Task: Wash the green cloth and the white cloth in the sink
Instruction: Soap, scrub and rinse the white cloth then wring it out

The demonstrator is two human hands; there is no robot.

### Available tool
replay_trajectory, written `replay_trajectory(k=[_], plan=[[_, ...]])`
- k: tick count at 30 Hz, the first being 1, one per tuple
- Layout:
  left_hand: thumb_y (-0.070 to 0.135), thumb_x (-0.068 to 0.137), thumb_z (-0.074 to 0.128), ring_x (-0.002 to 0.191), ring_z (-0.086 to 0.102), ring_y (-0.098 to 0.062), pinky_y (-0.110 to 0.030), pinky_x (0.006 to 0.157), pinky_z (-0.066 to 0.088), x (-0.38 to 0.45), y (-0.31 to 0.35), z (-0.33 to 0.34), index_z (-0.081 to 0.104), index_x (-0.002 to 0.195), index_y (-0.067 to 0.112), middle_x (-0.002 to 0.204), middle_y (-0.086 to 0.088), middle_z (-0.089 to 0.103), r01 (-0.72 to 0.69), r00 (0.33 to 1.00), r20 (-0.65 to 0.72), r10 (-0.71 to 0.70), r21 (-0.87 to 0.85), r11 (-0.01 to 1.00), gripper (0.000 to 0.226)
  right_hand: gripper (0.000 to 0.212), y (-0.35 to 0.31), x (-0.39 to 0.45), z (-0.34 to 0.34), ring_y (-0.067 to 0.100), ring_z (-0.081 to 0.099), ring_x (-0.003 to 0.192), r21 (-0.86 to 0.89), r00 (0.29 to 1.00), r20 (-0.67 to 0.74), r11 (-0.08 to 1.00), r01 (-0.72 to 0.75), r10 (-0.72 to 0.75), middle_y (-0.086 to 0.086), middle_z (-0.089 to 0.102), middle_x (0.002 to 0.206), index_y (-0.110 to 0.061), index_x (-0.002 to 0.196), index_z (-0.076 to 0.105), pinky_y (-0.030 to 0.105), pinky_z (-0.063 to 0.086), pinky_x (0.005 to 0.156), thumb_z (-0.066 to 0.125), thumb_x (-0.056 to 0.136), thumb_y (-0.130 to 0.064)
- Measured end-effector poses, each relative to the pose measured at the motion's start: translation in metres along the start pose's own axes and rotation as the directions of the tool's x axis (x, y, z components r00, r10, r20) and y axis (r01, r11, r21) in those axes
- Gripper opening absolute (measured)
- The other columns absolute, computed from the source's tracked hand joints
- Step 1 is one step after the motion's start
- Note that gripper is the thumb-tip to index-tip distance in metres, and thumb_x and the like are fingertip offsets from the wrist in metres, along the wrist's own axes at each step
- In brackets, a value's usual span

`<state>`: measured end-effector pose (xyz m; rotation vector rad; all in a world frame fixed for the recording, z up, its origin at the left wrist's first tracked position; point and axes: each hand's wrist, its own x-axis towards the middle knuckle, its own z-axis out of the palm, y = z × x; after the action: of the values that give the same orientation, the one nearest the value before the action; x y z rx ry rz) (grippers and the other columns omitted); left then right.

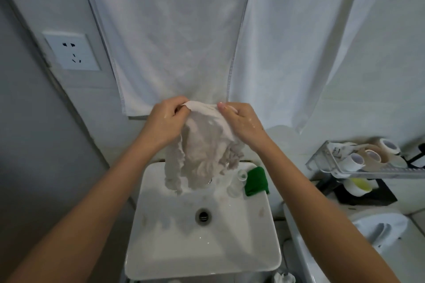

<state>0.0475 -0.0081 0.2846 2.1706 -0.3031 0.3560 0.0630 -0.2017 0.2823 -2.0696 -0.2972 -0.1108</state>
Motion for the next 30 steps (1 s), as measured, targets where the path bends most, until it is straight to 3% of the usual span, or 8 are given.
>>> replay_trajectory(k=[3,5,8,10,16,20,26,30], plan=[[0.033,0.078,0.044,0.058,0.037,-0.016,-0.033,0.056,0.029,0.007,0.011,0.001,0.058,0.074,0.003,0.060,-0.001,0.041,0.085,0.996,-0.022,-0.086,-0.014,0.996,0.034,0.018,0.002,-0.001,-0.008,-0.006,0.055,0.067,0.027,0.997,-0.075,1.000,0.007,-0.005,-0.013,0.062,0.082,-0.019,0.086,0.065,0.019,0.043,0.067,0.065,0.090,-0.036],[0.035,0.075,0.044,0.060,0.035,-0.016,-0.032,0.057,0.028,0.011,0.016,-0.001,0.055,0.074,-0.004,0.063,-0.005,0.039,0.130,0.991,-0.009,-0.130,-0.033,0.991,0.040,0.031,0.003,-0.007,-0.020,-0.001,0.059,0.078,0.025,0.997,0.064,0.999,0.033,-0.034,-0.012,0.063,0.096,-0.027,0.103,0.059,0.019,0.049,0.070,0.072,0.082,-0.046],[0.038,0.075,0.044,0.057,0.034,-0.014,-0.031,0.055,0.027,0.011,0.024,-0.005,0.048,0.067,0.000,0.062,-0.003,0.036,0.134,0.991,0.010,-0.134,0.022,0.991,0.039,0.070,0.004,-0.016,-0.026,0.012,0.058,0.084,-0.345,0.950,0.305,0.921,0.180,-0.071,-0.011,0.058,0.104,-0.033,0.130,0.041,0.030,0.048,0.072,0.075,0.073,-0.055],[0.039,0.075,0.046,0.054,0.033,-0.013,-0.031,0.054,0.026,0.010,0.026,-0.009,0.050,0.067,0.000,0.059,-0.002,0.035,0.135,0.989,0.048,-0.139,0.066,0.989,0.040,0.063,0.010,-0.015,-0.023,0.018,0.055,0.078,-0.472,0.933,0.314,0.824,0.314,-0.176,-0.009,0.056,0.099,-0.025,0.134,0.037,0.032,0.040,0.064,0.070,0.083,-0.042],[0.027,0.084,0.071,0.054,0.041,-0.008,-0.027,0.054,0.031,-0.003,0.020,-0.034,0.064,0.073,0.019,0.061,0.003,0.049,0.086,0.930,0.333,-0.158,0.220,0.972,0.015,0.013,0.024,-0.014,-0.046,0.023,0.058,0.072,-0.305,0.934,0.293,0.906,0.293,-0.204,0.008,0.067,0.085,-0.005,0.096,0.066,0.034,0.038,0.061,0.062,0.092,-0.016],[0.024,0.086,0.069,0.058,0.042,-0.004,-0.020,0.054,0.031,-0.010,0.020,-0.046,0.070,0.081,0.018,0.064,0.003,0.053,0.044,0.913,0.400,-0.083,0.106,0.993,0.009,0.025,0.013,-0.015,-0.063,0.016,0.053,0.070,-0.171,0.900,0.403,0.953,0.252,-0.166,0.010,0.061,0.081,0.007,0.086,0.067,0.027,0.040,0.065,0.060,0.094,-0.016],[0.006,0.090,0.054,0.071,0.053,-0.023,-0.036,0.064,0.042,-0.008,-0.003,-0.043,0.063,0.083,0.006,0.077,-0.011,0.060,-0.171,0.952,0.307,0.005,0.518,0.838,0.012,0.031,-0.013,-0.011,-0.062,0.008,0.039,0.058,-0.155,0.953,0.277,0.973,0.174,-0.126,0.006,0.046,0.065,-0.006,0.073,0.061,0.023,0.029,0.054,0.050,0.099,-0.016],[0.002,0.085,0.050,0.085,0.059,-0.032,-0.033,0.064,0.041,-0.021,-0.028,-0.035,0.068,0.094,0.013,0.090,-0.009,0.065,-0.049,0.992,0.124,-0.028,0.576,0.816,0.022,0.032,-0.033,-0.011,-0.041,0.011,0.044,0.068,0.108,0.967,0.188,0.982,0.153,-0.171,0.004,0.047,0.073,0.005,0.081,0.059,0.028,0.032,0.062,0.047,0.099,-0.018]])
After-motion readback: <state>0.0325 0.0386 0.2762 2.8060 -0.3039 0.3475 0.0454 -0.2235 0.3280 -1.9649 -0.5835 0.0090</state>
